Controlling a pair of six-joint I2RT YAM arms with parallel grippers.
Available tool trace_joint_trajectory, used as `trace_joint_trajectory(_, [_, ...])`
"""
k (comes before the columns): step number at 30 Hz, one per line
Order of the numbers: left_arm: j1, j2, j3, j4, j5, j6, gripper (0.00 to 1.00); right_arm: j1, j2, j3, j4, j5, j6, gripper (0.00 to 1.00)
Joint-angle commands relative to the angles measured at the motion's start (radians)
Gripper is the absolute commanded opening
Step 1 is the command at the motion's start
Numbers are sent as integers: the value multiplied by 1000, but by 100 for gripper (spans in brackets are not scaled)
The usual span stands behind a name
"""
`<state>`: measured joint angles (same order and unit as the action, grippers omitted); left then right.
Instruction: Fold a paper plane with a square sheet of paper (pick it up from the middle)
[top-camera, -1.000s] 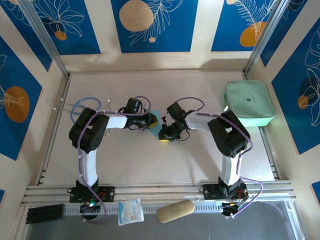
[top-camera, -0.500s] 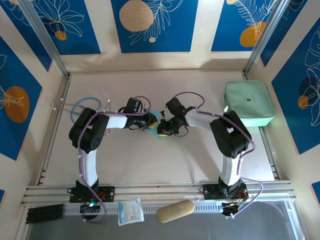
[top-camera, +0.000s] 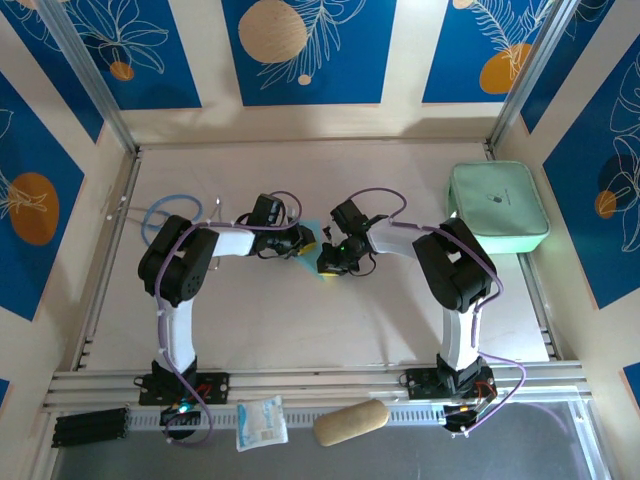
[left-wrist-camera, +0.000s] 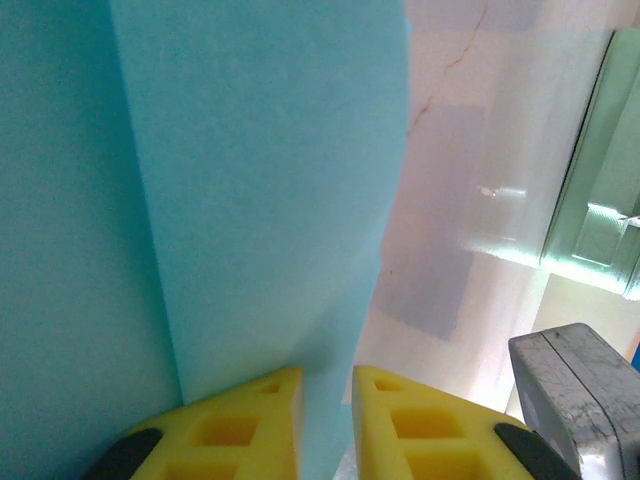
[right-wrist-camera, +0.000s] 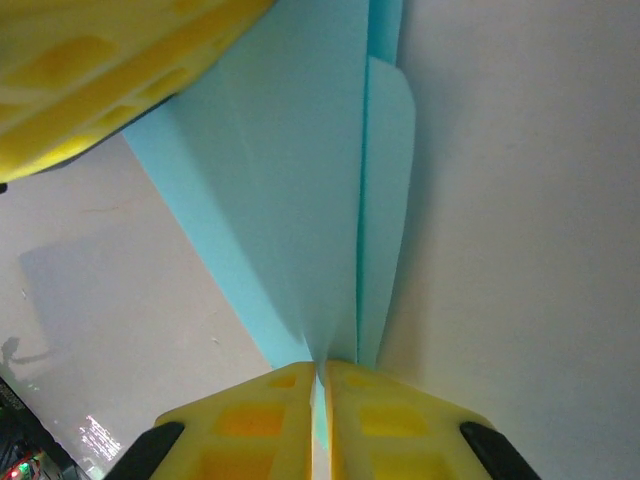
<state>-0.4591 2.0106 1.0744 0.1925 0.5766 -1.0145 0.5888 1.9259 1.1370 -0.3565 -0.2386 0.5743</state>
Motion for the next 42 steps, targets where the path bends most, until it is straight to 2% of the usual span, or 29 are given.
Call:
trace_joint_trajectory(1, [8,-41,16,-12,9,38,21,-4,21,-16,-62,5,-25,13])
trace_joint_trajectory(10, [13,-68,-1,-30,14,131,21,-4,-13,-54,-133,-11,-107,13])
trace_joint_trajectory(17, [13,-50,33,-105,-9,200,21,-4,-22,-63,-157,-12,-136,13])
trace_joint_trajectory(30, [13,33,70,-121,-27,195,19,-13,-26,-69,-144,-12,-127,13])
trace_joint_trajectory(36, [12,55,64,-142,-54,193,18,-19,-132,-72,-61,-60,-83,13])
trace_joint_trajectory(42, [12,62,64,-143,-60,192,18,-7,-202,-59,4,-38,-24,13])
